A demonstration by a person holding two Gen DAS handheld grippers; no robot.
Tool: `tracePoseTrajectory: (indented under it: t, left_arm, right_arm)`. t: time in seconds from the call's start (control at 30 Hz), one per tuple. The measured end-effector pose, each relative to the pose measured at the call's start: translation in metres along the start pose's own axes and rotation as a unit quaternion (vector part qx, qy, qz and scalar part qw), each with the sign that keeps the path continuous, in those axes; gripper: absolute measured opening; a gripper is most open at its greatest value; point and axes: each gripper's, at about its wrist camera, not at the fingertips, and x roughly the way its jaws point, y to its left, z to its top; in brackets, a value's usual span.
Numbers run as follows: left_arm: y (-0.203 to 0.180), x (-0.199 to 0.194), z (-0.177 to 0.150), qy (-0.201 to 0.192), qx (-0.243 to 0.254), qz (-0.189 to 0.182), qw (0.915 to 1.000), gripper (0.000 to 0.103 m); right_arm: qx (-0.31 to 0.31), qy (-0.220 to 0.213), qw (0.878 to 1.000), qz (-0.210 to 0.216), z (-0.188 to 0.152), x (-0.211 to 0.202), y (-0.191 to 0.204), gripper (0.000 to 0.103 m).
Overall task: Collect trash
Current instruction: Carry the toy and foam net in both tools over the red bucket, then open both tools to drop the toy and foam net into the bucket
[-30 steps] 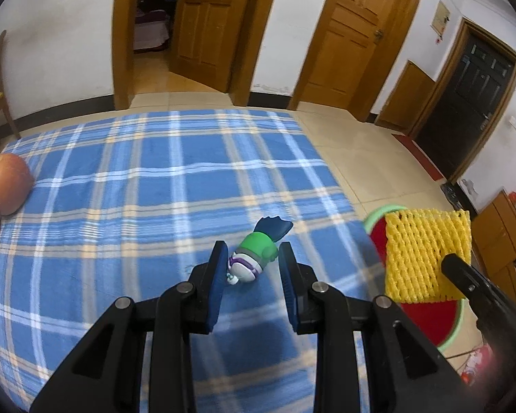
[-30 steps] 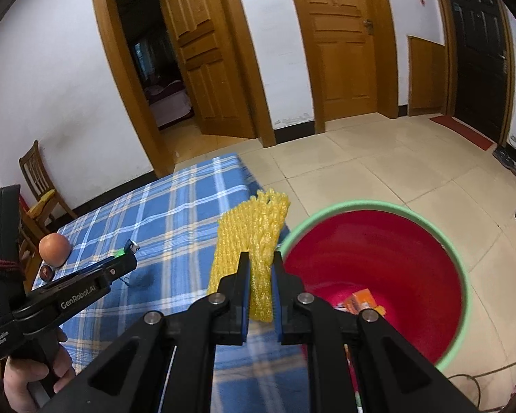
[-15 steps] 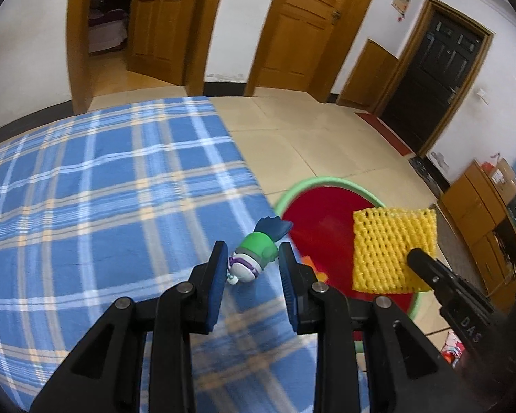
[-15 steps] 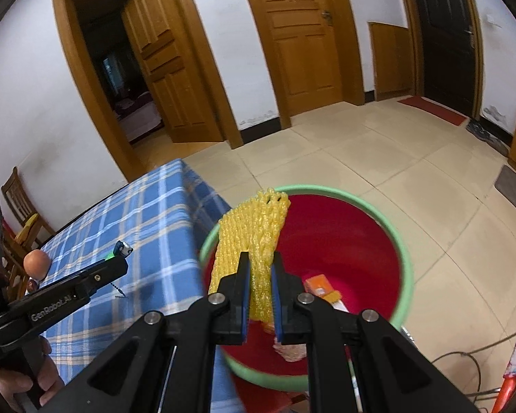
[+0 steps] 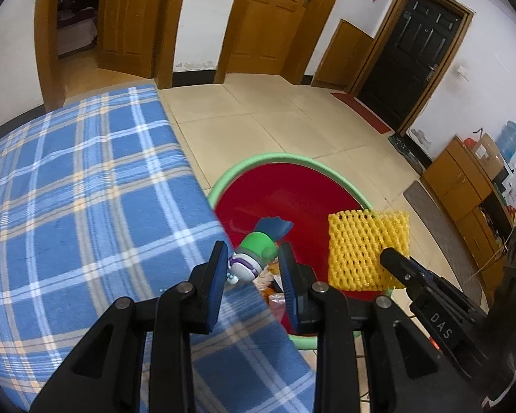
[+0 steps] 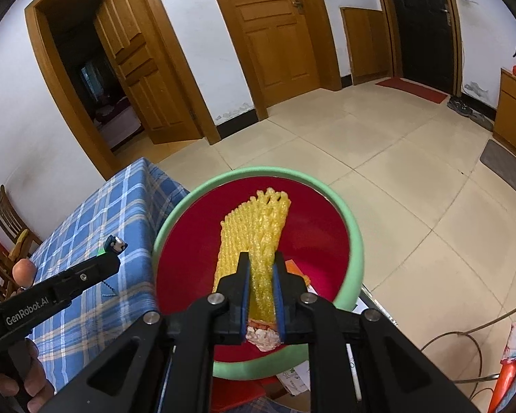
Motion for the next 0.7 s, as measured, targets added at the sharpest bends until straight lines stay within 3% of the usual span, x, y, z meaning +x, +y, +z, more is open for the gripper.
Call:
tracePoseTrajectory:
  t: [0.1, 0.37, 0.7]
  left_arm:
    - [-0.004, 0.005, 0.0, 0.005, 0.004, -0.003, 1.0, 0.03]
    - [-0.016, 0.018, 0.003, 0.014, 0.019, -0.01, 0.9997, 0.03]
    - [-0.032, 0.033, 0.002, 0.022, 0.035, -0.018, 0.999, 0.03]
  right_arm:
    - [0.004, 0.004, 1.0, 0.002, 0.0, 0.002, -0.006, 0.016]
    - [0.016, 0.003, 1.0, 0.006, -0.004, -0.003, -0.017, 0.032]
    - [0.026, -0.005, 1.0, 0.003, -0.01, -0.014, -0.031, 0.037]
